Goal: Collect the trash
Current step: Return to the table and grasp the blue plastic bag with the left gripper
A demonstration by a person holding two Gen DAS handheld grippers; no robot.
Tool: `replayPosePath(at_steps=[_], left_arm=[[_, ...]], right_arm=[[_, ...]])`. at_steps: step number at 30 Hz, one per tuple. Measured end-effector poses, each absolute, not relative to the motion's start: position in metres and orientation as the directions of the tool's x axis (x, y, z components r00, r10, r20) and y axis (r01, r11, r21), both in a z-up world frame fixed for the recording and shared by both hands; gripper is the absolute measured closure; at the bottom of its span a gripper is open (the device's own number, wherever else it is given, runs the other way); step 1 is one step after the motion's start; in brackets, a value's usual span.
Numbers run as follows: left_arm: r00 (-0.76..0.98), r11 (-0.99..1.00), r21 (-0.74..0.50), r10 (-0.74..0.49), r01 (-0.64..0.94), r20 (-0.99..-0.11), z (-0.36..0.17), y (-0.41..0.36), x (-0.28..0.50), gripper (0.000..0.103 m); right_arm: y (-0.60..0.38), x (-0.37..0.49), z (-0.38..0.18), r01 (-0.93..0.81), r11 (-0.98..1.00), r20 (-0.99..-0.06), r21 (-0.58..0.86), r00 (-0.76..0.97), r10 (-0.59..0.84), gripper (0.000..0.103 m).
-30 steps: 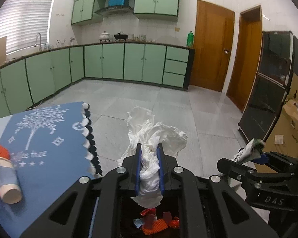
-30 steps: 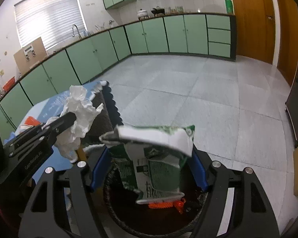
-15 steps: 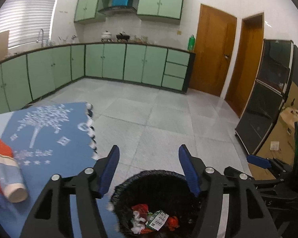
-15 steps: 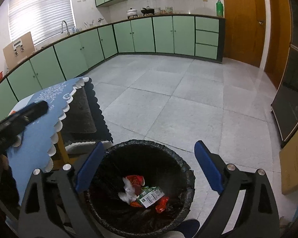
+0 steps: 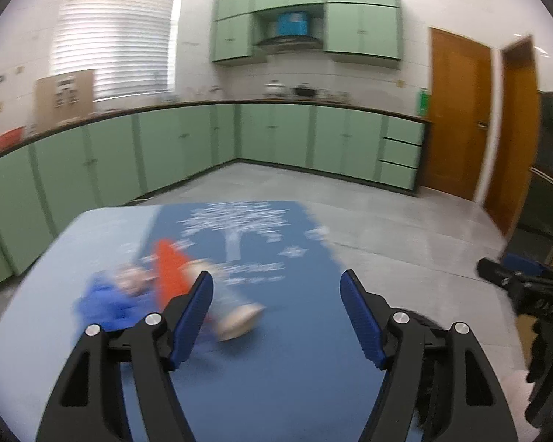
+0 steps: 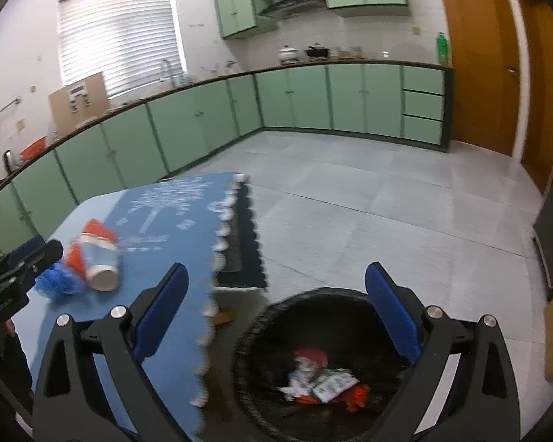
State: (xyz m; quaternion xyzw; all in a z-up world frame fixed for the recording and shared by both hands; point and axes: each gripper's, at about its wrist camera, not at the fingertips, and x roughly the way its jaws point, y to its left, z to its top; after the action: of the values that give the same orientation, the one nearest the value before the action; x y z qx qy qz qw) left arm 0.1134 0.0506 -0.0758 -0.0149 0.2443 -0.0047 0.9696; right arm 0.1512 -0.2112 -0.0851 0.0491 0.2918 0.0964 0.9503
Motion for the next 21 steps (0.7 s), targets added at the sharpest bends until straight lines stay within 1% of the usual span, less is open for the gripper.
replayPosePath(at_steps=[5,9,13,21], left_arm=[[0.866,0.991,-0.013,0.108,-0.131,-0.489,-0.086,0.107,0.097,0.033],[0.849,0.982,-0.005,0.161,-0.189,-0.503,-0.096,0.137,0.088,0.033],[0.834,0.976,-0.009,0.182,-0.219,-0.520,-0.104,0.156,0.088,0.033],[0.808,0.970,-0.040,0.178,-0.241,-0.562,-0.123,0.179,0.103,0.033]], right_arm=[[-0.153,0.155,-0.086,-0.247,0.956,-0.532,0.160,0.794,0.294,0.009],[-0.110,0.161,-0.091,-0.315,0.935,-0.529,0.165,0.771,0.353,0.009],[-0.077,0.170,-0.099,-0.360,0.917,-0.541,0.172,0.744,0.393,0.009],[-0.049,0.184,-0.111,-0.367,0.916,-0.576,0.161,0.719,0.389,0.009]])
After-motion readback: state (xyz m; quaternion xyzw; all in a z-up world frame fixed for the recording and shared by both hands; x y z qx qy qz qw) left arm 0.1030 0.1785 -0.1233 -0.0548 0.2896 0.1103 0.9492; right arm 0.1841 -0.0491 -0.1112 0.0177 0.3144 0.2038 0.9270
